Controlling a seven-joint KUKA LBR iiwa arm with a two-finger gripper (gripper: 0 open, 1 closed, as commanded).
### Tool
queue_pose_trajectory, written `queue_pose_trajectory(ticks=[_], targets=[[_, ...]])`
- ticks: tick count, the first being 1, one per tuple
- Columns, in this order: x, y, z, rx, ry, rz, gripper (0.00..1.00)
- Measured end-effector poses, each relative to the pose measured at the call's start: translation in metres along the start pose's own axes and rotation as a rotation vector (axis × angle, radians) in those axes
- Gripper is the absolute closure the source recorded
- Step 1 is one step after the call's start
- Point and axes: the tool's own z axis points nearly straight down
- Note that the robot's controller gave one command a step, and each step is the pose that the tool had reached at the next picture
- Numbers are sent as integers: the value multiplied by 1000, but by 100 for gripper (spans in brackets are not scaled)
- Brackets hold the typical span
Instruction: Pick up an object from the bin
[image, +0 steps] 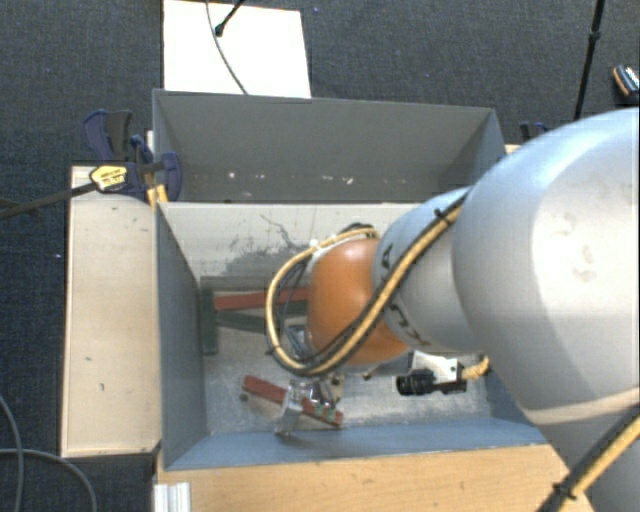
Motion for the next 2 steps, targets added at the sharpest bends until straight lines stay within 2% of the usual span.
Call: queue_pose_trajectory(ticks=[1, 2], targets=[[0, 0, 0, 0, 1, 5, 100], [0, 0, -1, 0, -1, 14, 100]])
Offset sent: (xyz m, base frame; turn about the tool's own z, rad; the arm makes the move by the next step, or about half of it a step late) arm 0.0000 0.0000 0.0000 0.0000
